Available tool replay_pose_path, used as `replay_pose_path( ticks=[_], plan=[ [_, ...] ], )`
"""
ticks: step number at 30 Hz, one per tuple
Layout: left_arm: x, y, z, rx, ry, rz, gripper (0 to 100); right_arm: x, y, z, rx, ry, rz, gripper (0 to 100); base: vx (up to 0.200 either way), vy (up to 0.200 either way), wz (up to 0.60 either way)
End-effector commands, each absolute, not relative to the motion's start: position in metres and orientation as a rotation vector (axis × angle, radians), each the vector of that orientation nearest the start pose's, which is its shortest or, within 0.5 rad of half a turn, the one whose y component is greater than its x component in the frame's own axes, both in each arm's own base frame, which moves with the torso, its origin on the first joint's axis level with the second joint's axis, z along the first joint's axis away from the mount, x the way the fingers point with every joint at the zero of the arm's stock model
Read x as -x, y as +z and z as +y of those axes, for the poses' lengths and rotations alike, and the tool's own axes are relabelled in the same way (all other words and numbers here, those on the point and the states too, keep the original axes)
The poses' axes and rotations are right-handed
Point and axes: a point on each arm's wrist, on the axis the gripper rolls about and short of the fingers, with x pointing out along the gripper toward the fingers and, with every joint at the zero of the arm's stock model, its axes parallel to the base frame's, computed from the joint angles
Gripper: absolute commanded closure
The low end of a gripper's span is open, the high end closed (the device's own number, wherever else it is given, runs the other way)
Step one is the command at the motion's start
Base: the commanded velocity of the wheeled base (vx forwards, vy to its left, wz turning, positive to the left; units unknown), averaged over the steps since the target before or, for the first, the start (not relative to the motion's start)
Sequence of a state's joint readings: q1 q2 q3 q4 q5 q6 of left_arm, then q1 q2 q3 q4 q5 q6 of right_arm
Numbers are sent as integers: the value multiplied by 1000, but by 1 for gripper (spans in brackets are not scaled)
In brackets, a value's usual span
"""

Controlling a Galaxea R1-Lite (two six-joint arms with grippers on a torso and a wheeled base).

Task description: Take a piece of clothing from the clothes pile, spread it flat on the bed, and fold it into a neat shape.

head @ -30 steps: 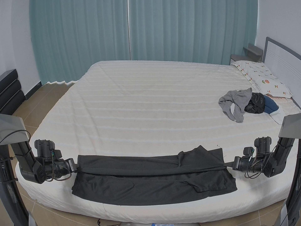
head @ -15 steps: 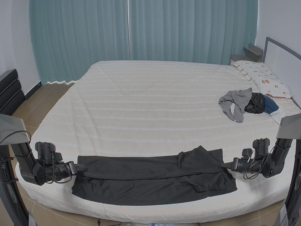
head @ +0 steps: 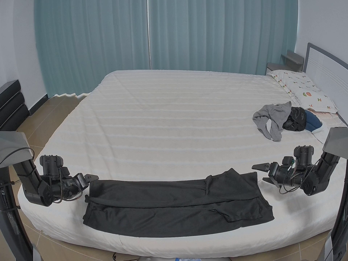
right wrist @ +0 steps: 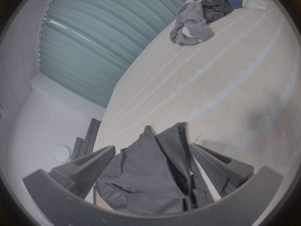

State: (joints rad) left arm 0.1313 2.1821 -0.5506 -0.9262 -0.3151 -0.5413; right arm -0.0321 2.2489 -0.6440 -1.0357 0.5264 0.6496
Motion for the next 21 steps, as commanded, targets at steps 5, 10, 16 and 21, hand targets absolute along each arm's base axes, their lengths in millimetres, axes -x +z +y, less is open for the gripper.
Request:
replay_pose_path(
  ticks=[5,10,16,21],
  plan=[
    [-355,10,39,730,34,726,0,-364,-13,6,-876,266,711,0,0,0,0],
    [-361,-5,37,736,42,756,0,-364,-24,1,-890,241,730,0,0,0,0],
    [-358,-6,31,729,34,776,0,-365,-27,1,-891,234,733,0,0,0,0],
    [-353,-9,26,726,29,796,100,-366,-29,0,-883,208,725,0,0,0,0]
  ],
)
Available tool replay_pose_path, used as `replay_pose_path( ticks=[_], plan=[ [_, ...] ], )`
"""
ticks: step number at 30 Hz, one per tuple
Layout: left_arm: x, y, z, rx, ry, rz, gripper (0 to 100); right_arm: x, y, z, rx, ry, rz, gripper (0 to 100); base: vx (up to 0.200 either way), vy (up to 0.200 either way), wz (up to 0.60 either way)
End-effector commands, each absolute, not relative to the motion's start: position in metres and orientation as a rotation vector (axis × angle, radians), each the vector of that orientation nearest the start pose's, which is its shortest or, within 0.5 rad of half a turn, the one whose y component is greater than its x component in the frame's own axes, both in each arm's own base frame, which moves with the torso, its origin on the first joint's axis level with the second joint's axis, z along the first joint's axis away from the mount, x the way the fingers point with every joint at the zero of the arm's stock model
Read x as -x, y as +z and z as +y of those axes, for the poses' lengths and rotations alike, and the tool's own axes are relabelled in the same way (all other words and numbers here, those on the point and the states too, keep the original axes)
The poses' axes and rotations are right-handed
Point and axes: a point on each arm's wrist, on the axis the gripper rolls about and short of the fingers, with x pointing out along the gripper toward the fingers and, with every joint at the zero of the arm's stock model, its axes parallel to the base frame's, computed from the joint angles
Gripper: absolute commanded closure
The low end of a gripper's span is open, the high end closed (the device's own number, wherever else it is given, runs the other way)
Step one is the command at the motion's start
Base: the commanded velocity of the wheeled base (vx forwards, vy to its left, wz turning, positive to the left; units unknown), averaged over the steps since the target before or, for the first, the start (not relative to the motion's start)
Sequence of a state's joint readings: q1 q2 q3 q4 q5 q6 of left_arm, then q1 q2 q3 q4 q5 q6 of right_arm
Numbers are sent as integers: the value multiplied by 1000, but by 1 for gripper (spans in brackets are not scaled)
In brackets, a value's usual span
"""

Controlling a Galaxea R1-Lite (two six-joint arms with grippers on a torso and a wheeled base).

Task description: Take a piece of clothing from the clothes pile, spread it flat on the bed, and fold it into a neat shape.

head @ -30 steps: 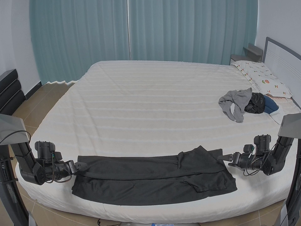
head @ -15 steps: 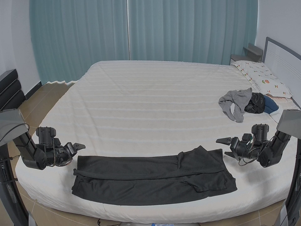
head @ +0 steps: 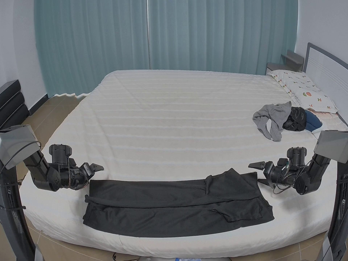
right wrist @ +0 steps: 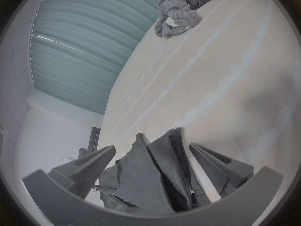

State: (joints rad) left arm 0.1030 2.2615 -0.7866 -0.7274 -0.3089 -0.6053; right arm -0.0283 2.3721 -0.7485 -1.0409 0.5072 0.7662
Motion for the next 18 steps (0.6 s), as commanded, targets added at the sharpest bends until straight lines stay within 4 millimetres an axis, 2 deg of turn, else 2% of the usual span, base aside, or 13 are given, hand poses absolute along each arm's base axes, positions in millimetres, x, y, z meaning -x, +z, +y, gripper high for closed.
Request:
replay_pose_path(
  ticks=[1,8,12,18],
  plan=[
    [-353,-9,26,725,29,795,100,-367,-28,0,-882,207,720,0,0,0,0],
    [-351,-9,29,733,48,797,100,-373,-31,-1,-876,190,708,0,0,0,0],
    [-349,0,41,744,83,760,100,-377,-35,0,-865,164,699,0,0,0,0],
    [-352,4,43,797,102,739,100,-379,-35,4,-861,175,695,0,0,0,0]
  ],
)
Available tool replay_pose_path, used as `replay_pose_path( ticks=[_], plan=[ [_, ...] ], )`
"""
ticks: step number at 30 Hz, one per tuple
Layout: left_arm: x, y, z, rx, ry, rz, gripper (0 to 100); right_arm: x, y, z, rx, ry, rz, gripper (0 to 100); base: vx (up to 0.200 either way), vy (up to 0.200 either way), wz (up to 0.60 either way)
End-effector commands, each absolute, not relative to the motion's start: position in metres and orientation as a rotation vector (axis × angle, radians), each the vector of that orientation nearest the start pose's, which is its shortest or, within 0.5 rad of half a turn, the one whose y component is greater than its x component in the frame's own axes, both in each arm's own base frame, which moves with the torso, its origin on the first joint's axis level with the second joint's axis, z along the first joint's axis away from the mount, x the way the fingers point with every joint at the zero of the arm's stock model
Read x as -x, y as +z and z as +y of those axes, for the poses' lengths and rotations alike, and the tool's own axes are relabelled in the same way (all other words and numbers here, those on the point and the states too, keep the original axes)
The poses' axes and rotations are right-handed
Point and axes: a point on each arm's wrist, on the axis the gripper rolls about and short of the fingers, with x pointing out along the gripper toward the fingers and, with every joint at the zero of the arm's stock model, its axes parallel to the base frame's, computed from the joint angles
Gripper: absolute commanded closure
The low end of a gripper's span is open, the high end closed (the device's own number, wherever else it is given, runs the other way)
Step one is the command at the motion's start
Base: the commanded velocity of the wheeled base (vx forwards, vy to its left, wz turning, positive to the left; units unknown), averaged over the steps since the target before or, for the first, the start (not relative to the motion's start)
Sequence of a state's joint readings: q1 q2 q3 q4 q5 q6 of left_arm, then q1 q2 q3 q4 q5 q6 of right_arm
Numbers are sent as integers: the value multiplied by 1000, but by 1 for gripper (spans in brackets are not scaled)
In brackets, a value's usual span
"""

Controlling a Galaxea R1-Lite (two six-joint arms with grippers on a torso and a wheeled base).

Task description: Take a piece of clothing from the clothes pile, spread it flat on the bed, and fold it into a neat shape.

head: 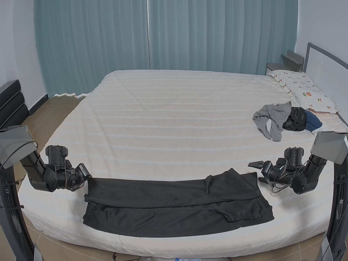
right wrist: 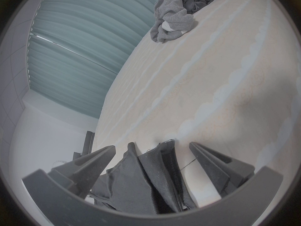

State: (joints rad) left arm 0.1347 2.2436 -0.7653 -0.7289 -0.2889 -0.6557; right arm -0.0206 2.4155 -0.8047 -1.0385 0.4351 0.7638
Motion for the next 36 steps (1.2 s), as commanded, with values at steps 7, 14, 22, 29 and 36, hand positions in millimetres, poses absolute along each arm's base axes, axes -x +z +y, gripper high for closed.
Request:
replay_pose_path(
  ticks=[7,14,22,29,36],
  plan=[
    [-353,1,43,801,107,744,100,-386,-38,4,-858,171,691,0,0,0,0],
    [-353,-1,43,805,110,748,100,-386,-41,4,-857,168,694,100,0,0,0],
    [-353,0,43,806,110,748,100,-389,-38,3,-858,172,676,100,0,0,0],
    [-353,-1,43,808,111,748,100,-393,-31,-4,-863,157,631,100,0,0,0],
    [-353,-1,43,808,111,750,100,-397,-30,-8,-867,132,608,100,0,0,0]
  ],
)
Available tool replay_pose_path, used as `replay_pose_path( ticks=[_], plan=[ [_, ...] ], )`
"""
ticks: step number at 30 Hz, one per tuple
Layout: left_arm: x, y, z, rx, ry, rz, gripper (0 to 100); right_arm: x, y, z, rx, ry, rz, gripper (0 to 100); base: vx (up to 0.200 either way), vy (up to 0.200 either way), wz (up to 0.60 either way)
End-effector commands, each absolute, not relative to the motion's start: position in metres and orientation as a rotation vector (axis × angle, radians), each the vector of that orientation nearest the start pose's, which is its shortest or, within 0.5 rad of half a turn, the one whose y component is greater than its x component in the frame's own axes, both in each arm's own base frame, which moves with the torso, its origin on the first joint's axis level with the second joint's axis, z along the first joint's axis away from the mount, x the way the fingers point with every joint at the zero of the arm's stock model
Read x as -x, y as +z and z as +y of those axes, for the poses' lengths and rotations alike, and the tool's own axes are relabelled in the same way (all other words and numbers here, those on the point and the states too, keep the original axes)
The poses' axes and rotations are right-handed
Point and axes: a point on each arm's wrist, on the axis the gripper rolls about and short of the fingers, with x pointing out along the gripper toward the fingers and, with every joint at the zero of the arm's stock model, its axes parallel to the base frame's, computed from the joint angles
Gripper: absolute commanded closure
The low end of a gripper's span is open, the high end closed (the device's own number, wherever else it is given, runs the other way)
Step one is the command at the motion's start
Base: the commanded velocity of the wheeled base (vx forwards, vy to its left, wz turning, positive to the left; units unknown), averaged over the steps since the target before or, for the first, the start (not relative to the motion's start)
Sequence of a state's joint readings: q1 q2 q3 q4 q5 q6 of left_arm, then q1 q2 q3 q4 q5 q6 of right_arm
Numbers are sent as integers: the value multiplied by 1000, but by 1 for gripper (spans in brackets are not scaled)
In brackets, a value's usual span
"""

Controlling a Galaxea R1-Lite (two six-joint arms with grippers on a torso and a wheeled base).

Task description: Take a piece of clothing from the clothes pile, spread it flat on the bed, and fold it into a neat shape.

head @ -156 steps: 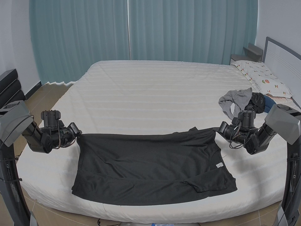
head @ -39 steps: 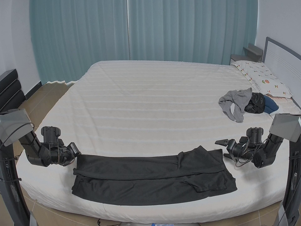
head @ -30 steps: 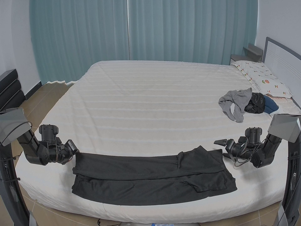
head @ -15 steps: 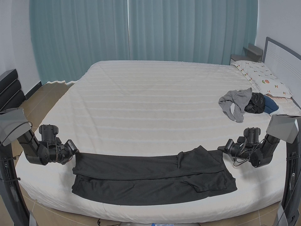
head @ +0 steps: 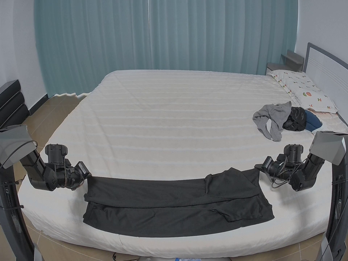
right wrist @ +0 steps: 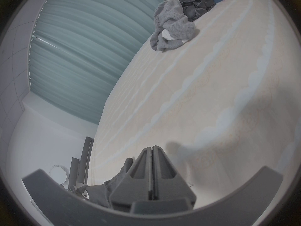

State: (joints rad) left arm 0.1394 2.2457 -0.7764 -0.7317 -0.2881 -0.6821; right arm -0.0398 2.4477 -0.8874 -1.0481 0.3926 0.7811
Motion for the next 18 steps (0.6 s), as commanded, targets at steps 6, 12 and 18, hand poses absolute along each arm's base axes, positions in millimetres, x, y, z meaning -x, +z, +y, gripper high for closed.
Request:
replay_pose_path(
  ticks=[6,12,18],
  plan=[
    [-353,-1,43,809,109,751,100,-401,-29,-14,-871,121,580,100,0,0,0],
    [-354,2,43,837,112,737,100,-404,-25,-15,-906,114,560,100,0,0,0],
    [-359,5,42,865,95,680,100,-406,-28,-15,-903,113,546,100,0,0,0]
  ],
)
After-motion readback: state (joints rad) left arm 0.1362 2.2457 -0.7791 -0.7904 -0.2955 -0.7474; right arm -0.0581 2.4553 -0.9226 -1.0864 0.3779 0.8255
